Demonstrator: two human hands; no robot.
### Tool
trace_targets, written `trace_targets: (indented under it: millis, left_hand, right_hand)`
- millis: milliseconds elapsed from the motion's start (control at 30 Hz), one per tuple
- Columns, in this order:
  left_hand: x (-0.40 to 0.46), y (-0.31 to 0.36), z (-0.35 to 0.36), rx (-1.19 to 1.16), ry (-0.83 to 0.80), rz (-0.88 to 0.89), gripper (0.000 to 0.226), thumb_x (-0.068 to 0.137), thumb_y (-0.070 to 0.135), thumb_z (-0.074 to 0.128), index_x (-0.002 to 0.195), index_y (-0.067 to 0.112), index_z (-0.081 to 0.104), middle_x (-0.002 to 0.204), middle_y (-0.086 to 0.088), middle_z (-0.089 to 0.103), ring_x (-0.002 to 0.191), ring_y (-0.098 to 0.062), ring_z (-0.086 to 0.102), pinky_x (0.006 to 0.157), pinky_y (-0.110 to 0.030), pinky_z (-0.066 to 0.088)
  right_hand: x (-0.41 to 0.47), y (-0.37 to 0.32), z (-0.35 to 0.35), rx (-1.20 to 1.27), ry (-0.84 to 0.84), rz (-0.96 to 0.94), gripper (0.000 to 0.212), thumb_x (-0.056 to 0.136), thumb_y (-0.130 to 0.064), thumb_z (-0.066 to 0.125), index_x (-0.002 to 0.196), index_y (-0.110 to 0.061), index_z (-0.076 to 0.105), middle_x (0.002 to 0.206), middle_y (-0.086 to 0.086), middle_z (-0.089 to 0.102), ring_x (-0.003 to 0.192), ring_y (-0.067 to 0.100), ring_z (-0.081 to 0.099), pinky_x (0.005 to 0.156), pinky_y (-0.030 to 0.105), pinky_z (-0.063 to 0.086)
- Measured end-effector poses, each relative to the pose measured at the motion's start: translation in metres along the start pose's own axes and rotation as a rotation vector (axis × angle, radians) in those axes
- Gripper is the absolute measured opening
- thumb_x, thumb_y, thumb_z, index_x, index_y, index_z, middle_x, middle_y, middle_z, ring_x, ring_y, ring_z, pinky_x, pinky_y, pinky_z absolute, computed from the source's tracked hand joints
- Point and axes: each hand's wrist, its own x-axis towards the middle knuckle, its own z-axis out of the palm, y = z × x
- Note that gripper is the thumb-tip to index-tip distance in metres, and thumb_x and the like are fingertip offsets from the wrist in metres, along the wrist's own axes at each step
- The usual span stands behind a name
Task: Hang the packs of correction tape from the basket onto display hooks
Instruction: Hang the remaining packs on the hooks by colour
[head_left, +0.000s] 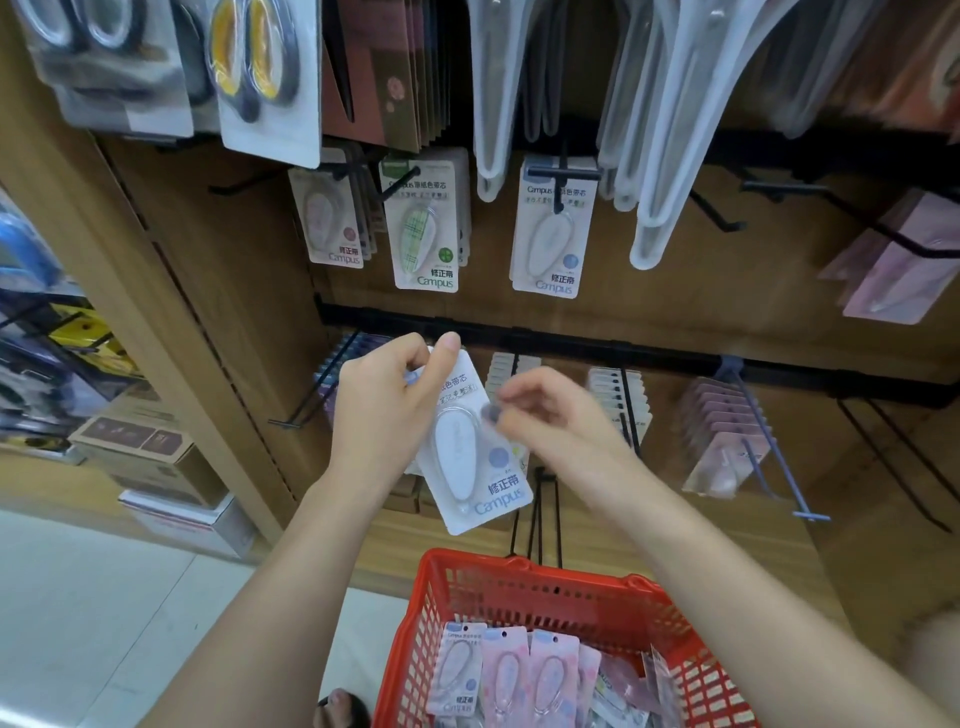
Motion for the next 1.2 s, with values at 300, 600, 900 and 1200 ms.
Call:
trace_targets:
  millis: [300,600,900,1200]
  left_hand:
    - [-0.022,0.02,0.014,-0.08,-0.108,0.02,0.051,0.1,0.034,0.063,0.064,0.01,0.036,0.058,0.005,0.033,0.056,-0.009,0.033,0.054,-0.019,0.028]
    - [-0.043,0.046,0.015,-0.466,-0.346,-0.222,0.033,0.092,0.011,0.076,0.119,0.016,0.058,0.106,0.018,0.074,0.096,-0.011,0.076,0.072,-0.028,0.061]
    - [-0.038,0.069,0.021,-0.563,-0.364,-0.342,0.023,0.098,0.013,0.069,0.12,0.007,0.065,0.116,-0.001,0.076,0.111,-0.023,0.072,0.101,-0.051,0.057]
    - [-0.019,0.084,0.004,-0.622,-0.231,-0.3,0.017,0.104,0.013,0.061,0.12,0.016,0.06,0.117,-0.003,0.076,0.111,-0.02,0.073,0.096,-0.053,0.058]
  right_hand:
    - [-0.019,0.02,-0.015,-0.178,-0.123,-0.041,0.024,0.09,-0.033,0.08,0.098,-0.017,0.063,0.111,-0.001,0.065,0.108,0.011,0.063,0.089,0.031,0.049]
    - [-0.037,0.013,-0.042,0.074,0.089,0.012,0.035,0.092,-0.026,0.078,0.103,0.001,0.059,0.099,0.004,0.079,0.092,0.021,0.076,0.081,0.045,0.061]
    - [-0.048,0.009,-0.046,0.229,0.227,-0.017,0.02,0.092,-0.029,0.077,0.09,-0.013,0.066,0.094,0.001,0.08,0.089,0.018,0.077,0.072,0.032,0.057]
    - [-0.059,0.017,-0.08,0.294,0.553,-0.071,0.012,0.09,-0.01,0.075,0.09,-0.014,0.064,0.087,0.014,0.065,0.084,0.016,0.061,0.082,0.032,0.045]
